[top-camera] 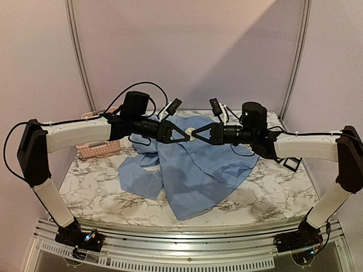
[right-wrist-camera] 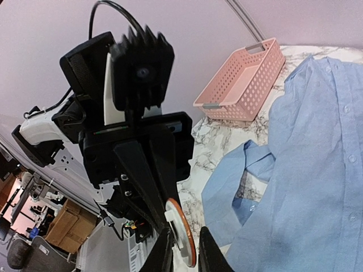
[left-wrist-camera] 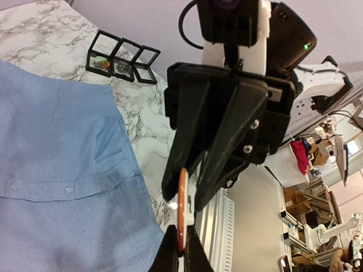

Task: Remove the brooch from the garment
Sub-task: Close the brooch securely, then pass from the left arm to the right

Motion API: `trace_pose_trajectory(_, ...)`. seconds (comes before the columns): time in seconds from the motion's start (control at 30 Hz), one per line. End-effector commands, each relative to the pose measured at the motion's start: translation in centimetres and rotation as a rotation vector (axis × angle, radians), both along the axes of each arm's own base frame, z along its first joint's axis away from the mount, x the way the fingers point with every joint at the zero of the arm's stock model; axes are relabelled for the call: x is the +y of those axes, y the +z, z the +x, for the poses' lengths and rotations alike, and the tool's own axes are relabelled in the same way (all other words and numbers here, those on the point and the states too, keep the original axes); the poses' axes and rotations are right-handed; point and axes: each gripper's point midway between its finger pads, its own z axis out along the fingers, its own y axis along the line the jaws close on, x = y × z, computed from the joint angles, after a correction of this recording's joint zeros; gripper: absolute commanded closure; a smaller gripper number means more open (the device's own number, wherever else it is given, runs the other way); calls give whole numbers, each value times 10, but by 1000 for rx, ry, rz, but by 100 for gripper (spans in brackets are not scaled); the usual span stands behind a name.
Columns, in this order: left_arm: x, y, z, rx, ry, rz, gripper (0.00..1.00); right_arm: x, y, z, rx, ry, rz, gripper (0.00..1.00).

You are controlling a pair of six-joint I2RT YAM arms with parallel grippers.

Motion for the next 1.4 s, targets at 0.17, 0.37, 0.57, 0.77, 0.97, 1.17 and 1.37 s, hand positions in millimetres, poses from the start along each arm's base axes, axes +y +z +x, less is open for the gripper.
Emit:
trace_pose_trajectory(0.17,6,-26,1,63,10,79,100,-10,42,-2,-97,30,35,61)
trace_pose_trajectory(0.37,6,-15,-4,35,-15,44,100,-10,34,-1,-99,47,-56,54)
trace_pose_trajectory(0.57,6,-8,-11,14,-47,21,100,-9,17,-3,-71,74,-107,53)
trace_pose_trajectory(0.77,5,-5,-16,-11,-66,20,100,-7,8,-1,-44,81,-135,56)
trace_pose_trajectory(0.97,5,-6,-17,-10,-70,24,100,-3,3,-5,-26,121,-131,67)
trace_pose_trajectory(1.17,4,-6,-18,-14,-71,26,100,2,2,-7,-8,164,-116,74)
trace_pose_trajectory(1.37,3,-6,-19,-15,-76,28,100,4,-3,-7,13,173,-116,77)
